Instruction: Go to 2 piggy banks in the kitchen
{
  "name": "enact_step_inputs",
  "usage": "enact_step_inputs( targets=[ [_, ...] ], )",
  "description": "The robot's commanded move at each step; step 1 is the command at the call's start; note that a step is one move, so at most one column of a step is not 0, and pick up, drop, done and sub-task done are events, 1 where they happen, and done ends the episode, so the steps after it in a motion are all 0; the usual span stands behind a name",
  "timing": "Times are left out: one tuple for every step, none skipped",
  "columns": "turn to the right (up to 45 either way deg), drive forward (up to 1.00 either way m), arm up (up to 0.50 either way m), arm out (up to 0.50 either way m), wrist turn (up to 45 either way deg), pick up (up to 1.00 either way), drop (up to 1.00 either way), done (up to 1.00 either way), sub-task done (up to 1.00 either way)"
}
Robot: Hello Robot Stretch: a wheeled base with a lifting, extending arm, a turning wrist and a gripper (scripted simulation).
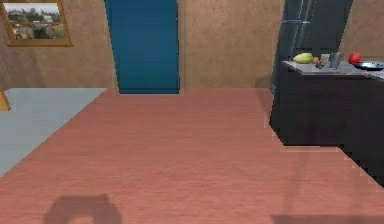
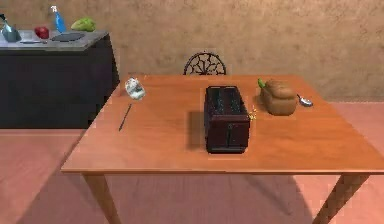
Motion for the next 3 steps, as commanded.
enact_step_inputs(
  targets=[
    [0.0,0.80,0.00,0.00,0.0,0.00,0.00,0.00,0.00],
    [39.0,0.00,0.00,0.00,0.0,0.00,0.00,0.00,0.00],
    [0.0,0.70,0.00,0.00,0.0,0.00,0.00,0.00,0.00]
  ],
)
